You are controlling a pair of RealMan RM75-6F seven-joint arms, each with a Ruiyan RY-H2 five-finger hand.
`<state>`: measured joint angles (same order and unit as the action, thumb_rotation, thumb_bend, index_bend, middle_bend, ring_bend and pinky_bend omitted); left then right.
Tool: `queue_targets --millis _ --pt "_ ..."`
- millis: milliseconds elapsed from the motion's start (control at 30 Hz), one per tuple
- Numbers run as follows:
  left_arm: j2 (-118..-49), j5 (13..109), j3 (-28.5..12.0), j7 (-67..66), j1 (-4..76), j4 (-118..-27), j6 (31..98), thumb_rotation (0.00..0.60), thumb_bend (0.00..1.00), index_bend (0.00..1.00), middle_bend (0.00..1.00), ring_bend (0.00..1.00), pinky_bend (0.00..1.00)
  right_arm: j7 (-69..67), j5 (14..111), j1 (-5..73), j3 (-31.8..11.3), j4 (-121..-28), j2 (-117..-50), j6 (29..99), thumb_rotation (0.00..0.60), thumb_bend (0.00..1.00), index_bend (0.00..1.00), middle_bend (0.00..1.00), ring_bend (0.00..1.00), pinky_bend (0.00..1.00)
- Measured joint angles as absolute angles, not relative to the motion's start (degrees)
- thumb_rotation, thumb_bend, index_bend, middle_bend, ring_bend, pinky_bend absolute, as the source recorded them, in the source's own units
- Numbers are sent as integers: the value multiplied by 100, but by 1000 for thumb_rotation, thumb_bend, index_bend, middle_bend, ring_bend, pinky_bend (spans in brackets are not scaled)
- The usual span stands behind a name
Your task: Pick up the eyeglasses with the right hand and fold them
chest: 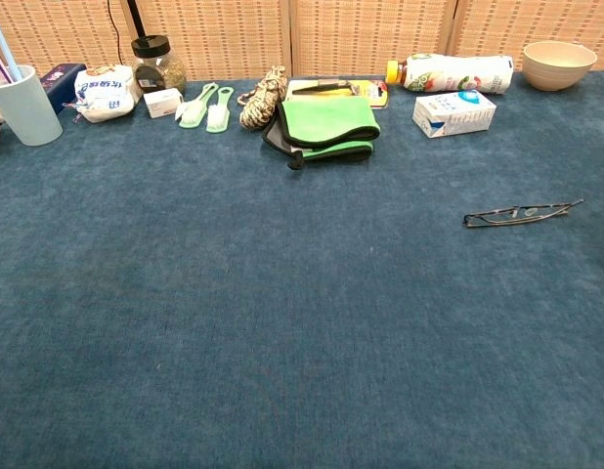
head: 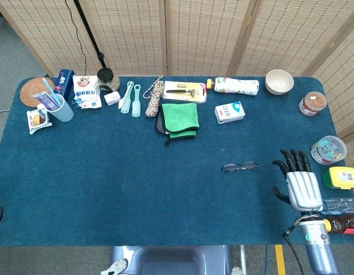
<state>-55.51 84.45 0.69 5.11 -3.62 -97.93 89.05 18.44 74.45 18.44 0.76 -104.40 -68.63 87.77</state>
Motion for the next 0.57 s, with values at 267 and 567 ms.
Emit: queue_targets --millis 267,567 --pt "-5559 8548 71 473 -363 -9839 8954 493 377 153 35 94 0 1776 7908 1410 160 -10524 -6761 9169 600 253 297 123 18 18" --pt "-5551 8693 -33 379 -268 -9904 9034 494 377 153 35 93 0 1597 7900 1159 20 -10533 -6679 9186 600 254 308 123 21 17"
